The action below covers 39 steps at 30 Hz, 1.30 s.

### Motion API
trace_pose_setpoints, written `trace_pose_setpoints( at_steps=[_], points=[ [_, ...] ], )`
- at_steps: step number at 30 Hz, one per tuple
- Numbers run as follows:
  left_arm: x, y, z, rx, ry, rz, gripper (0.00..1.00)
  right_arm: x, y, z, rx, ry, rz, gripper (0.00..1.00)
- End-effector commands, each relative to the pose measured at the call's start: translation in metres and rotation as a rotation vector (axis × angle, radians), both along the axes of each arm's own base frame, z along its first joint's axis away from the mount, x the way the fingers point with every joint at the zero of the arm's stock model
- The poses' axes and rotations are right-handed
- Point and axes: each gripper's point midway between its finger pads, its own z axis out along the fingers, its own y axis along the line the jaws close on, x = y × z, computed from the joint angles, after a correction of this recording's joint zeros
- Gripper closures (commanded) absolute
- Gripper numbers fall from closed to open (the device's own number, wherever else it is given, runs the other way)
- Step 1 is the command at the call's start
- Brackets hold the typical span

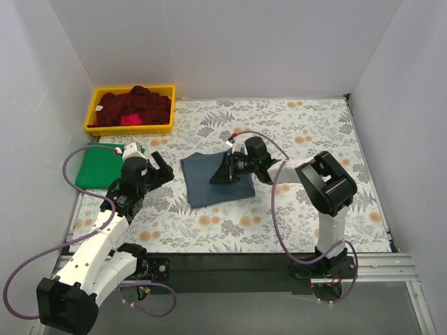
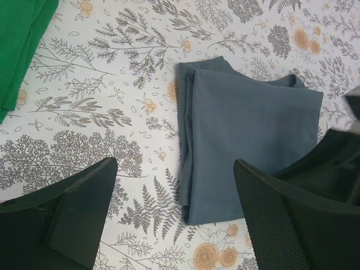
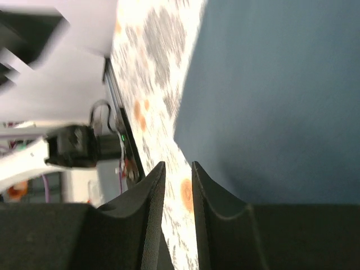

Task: Fold and stack the t-shirts
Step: Neatly place the folded tshirt to the corner

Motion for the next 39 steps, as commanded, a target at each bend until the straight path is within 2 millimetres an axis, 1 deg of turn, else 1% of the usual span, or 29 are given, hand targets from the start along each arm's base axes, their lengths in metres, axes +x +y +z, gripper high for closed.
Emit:
trace_pose_setpoints(
  at_steps=[1,2,3,4,6,7,9,10,12,13,15,16,18,20,21,22,23,24,25,26,27,28,30,31,33,34,36,37,39],
  points=[
    [0.003,0.002,0.004,0.013,-0.020,-0.002,0.15,0.076,-0.018,0.065,0.073,-0.193,-0.136,0.68],
    [0.003,0.002,0.003,0.010,-0.018,-0.004,0.15,0.086,-0.023,0.064,0.073,-0.192,-0.154,0.67],
    [0.003,0.001,0.003,0.008,-0.016,-0.006,0.14,0.101,-0.025,0.073,0.089,-0.202,-0.173,0.67],
    [0.003,0.000,0.002,0.007,-0.014,-0.011,0.13,0.110,-0.029,0.063,0.084,-0.180,-0.179,0.67],
    [0.003,0.000,0.001,0.007,-0.012,-0.014,0.13,0.135,-0.040,0.061,0.080,-0.181,-0.226,0.67],
    [0.003,0.000,0.000,0.008,-0.006,-0.015,0.12,0.151,-0.044,0.053,0.071,-0.174,-0.256,0.67],
    [0.004,-0.002,-0.001,0.006,-0.004,-0.019,0.12,0.167,-0.050,0.042,0.058,-0.162,-0.289,0.67],
    [0.004,-0.002,-0.002,0.008,0.002,-0.023,0.12,0.178,-0.055,0.028,0.046,-0.138,-0.313,0.67],
    [0.003,-0.003,-0.005,0.006,0.010,-0.028,0.12,0.186,-0.058,0.012,0.032,-0.110,-0.326,0.67],
    [0.004,-0.004,-0.006,0.006,0.014,-0.031,0.12,0.188,-0.058,-0.006,0.016,-0.085,-0.328,0.67],
    [0.004,-0.005,-0.007,0.002,0.018,-0.038,0.12,0.193,-0.059,-0.018,0.008,-0.070,-0.333,0.68],
    [0.004,-0.006,-0.008,0.001,0.021,-0.043,0.12,0.195,-0.062,-0.031,-0.006,-0.050,-0.342,0.68],
    [0.003,-0.008,-0.010,-0.003,0.027,-0.054,0.12,0.198,-0.065,-0.041,-0.017,-0.048,-0.348,0.67],
    [0.004,-0.010,-0.011,-0.008,0.032,-0.062,0.13,0.200,-0.068,-0.040,-0.017,-0.058,-0.350,0.67],
    [0.003,-0.013,-0.013,-0.012,0.039,-0.076,0.17,0.200,-0.070,-0.038,-0.013,-0.062,-0.347,0.67],
    [0.003,-0.014,-0.013,-0.014,0.040,-0.080,0.18,0.201,-0.071,-0.022,0.006,-0.089,-0.337,0.67],
    [0.004,-0.015,-0.014,-0.016,0.044,-0.085,0.19,0.200,-0.072,-0.013,0.011,-0.110,-0.333,0.67],
    [0.003,-0.017,-0.016,-0.021,0.053,-0.094,0.19,0.195,-0.075,-0.009,0.003,-0.138,-0.318,0.66],
    [0.004,-0.017,-0.015,-0.022,0.051,-0.095,0.19,0.192,-0.075,0.016,0.019,-0.192,-0.307,0.64],
    [0.004,-0.017,-0.015,-0.024,0.053,-0.094,0.19,0.189,-0.076,0.026,0.016,-0.216,-0.300,0.63],
    [0.004,-0.017,-0.015,-0.022,0.053,-0.093,0.19,0.178,-0.080,0.039,-0.007,-0.259,-0.275,0.62],
    [0.004,-0.015,-0.014,-0.021,0.051,-0.085,0.19,0.172,-0.078,0.045,-0.028,-0.285,-0.269,0.57],
    [0.004,-0.014,-0.014,-0.017,0.048,-0.077,0.18,0.156,-0.078,0.051,-0.088,-0.328,-0.248,0.49],
    [0.003,-0.012,-0.014,-0.014,0.050,-0.070,0.18,0.138,-0.076,0.055,-0.166,-0.379,-0.226,0.46],
    [0.002,-0.010,-0.014,-0.011,0.055,-0.059,0.18,0.120,-0.072,0.058,-0.244,-0.446,-0.204,0.44],
    [0.001,-0.008,-0.015,-0.004,0.064,-0.046,0.17,0.100,-0.066,0.057,-0.324,-0.511,-0.175,0.42],
    [0.001,-0.004,-0.016,-0.009,0.075,-0.017,0.17,0.080,-0.057,0.056,-0.391,-0.568,-0.136,0.41],
    [-0.001,-0.002,-0.018,-0.008,0.085,-0.011,0.16,0.063,-0.043,0.059,-0.426,-0.625,-0.111,0.40],
    [0.000,0.002,-0.018,-0.018,0.093,0.014,0.16,0.045,-0.032,0.055,-0.481,-0.687,-0.052,0.39]
  ],
)
